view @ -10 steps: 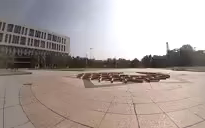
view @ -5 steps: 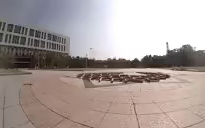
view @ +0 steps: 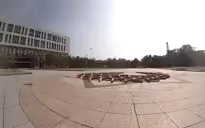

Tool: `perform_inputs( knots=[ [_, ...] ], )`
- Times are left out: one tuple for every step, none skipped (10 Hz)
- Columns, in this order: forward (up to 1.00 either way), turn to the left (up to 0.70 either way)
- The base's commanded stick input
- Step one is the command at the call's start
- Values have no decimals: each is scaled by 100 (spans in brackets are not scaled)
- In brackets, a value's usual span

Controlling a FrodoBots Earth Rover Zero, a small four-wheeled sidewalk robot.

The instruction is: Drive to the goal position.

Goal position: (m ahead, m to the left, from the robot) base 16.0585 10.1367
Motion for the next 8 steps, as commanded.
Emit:
perform_inputs(
  knots=[
    [4, 0],
    [5, 0],
    [4, 0],
    [4, 0],
    [5, 0],
    [4, 0],
    [5, 0],
    [4, 0]
  ],
)
